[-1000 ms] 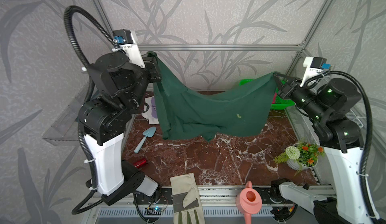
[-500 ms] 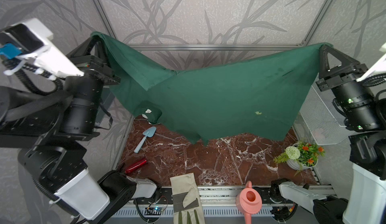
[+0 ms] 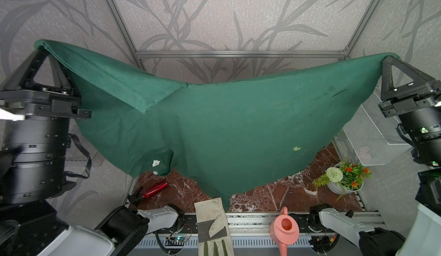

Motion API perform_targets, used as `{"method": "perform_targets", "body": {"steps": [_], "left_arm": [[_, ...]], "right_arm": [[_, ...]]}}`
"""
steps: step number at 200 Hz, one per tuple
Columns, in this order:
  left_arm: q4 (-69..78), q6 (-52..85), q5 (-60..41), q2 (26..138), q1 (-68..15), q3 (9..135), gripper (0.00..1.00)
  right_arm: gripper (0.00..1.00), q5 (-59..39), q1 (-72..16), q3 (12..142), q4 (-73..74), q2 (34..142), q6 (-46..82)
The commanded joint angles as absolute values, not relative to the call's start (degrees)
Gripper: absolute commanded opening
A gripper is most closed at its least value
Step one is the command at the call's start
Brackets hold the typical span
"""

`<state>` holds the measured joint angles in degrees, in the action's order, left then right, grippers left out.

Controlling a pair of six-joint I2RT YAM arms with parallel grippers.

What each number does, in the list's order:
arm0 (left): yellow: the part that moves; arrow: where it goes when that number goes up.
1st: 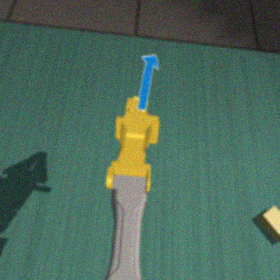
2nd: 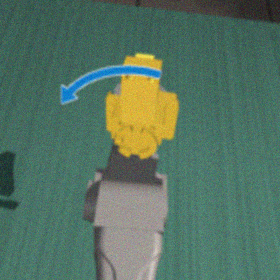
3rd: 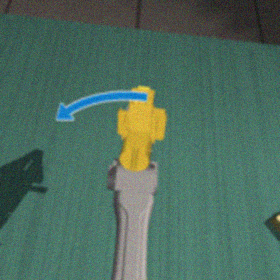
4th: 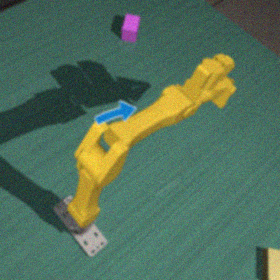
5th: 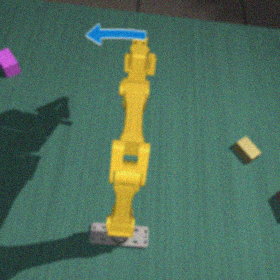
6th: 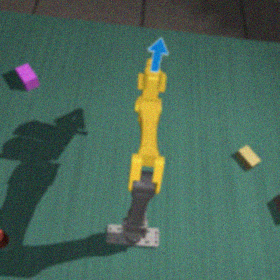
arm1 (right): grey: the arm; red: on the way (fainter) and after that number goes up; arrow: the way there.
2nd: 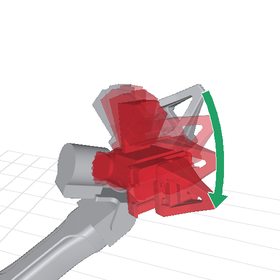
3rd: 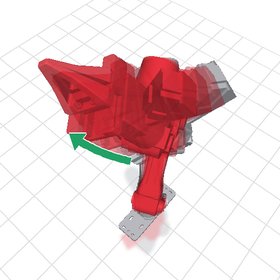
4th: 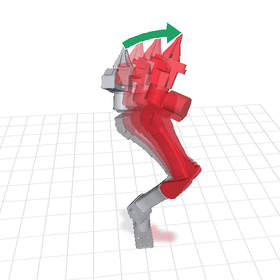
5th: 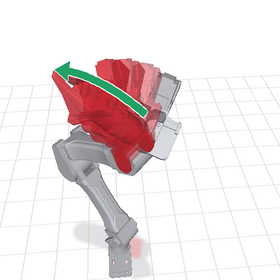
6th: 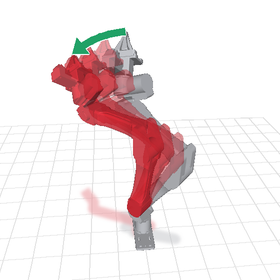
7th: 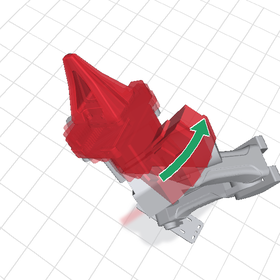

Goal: Fold and stack the t-shirts
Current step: 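Swing the hanging t-shirt down and lay it flat with both grippers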

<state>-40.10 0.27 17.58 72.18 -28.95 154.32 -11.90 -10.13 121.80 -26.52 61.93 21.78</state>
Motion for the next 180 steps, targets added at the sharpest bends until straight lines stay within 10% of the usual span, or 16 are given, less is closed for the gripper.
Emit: {"method": "perform_targets", "body": {"steps": [1,106,180], "left_arm": [[-40.48,-4.15,21.79,75.57,-29.09,151.05,0.00],[-20.67,5.00,18.91,73.87,-17.62,95.05,0.00],[-8.52,11.62,18.37,66.27,-15.83,67.49,0.00]], "right_arm": [[0.00,-7.91,-10.02,116.33,-28.68,61.35,18.48],[0.00,3.54,-9.95,57.98,-4.63,51.24,8.22],[0.00,1.47,-10.02,45.54,7.22,59.25,10.39]]}}
